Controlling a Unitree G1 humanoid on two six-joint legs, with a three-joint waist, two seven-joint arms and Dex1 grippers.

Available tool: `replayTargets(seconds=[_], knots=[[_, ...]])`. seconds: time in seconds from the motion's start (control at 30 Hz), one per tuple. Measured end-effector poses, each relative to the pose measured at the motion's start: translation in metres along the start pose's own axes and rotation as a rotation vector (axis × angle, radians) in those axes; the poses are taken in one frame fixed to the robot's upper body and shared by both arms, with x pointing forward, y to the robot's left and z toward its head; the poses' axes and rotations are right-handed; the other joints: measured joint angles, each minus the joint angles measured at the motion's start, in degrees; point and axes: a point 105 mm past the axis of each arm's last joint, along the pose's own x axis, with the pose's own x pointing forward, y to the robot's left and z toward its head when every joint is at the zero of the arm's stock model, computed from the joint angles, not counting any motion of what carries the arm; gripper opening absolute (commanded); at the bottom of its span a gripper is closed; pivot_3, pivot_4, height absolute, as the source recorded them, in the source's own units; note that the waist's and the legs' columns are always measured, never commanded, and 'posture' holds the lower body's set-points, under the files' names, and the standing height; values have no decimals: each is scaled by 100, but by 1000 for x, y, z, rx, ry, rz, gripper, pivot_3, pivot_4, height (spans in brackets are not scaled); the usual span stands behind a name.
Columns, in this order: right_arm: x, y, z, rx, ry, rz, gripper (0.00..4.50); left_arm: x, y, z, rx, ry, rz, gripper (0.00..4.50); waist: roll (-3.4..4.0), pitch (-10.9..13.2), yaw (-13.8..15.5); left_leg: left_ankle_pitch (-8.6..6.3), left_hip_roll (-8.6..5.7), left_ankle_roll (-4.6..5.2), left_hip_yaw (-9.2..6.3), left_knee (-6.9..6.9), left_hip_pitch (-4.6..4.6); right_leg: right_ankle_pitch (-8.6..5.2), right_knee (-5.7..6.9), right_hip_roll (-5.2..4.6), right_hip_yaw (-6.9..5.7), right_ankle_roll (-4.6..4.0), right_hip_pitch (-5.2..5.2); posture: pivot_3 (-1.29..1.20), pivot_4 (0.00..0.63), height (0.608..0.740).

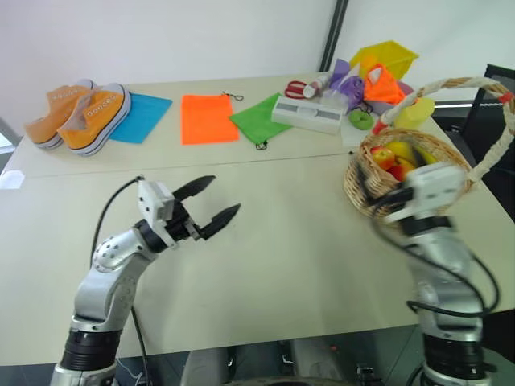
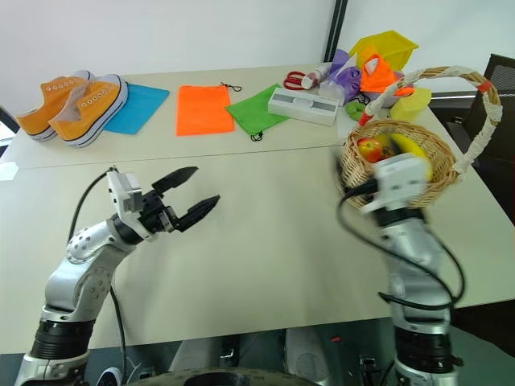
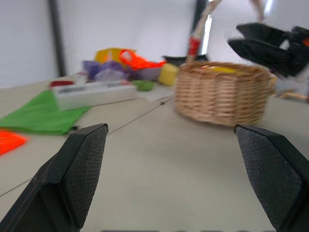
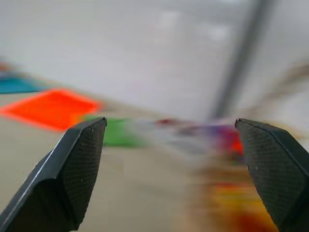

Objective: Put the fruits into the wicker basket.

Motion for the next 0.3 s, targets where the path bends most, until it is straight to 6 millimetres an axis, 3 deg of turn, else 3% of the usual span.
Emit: replayTargets(seconds=[0.1,0.3], knots=[[-7,17,-8,102,74,230,4445,-23,32,-14,42,97,145,4500,-6,2,39,-1,-11,2,1,1,-4,0,-10,-19,-3,1,2,0,150,740],[-15,14,-18,106,170,444,4445,-62,77,-23,102,166,331,4500,-14,1,41,-2,-7,2,3,-2,-2,-3,-10,-27,-10,-6,-4,0,150,740]])
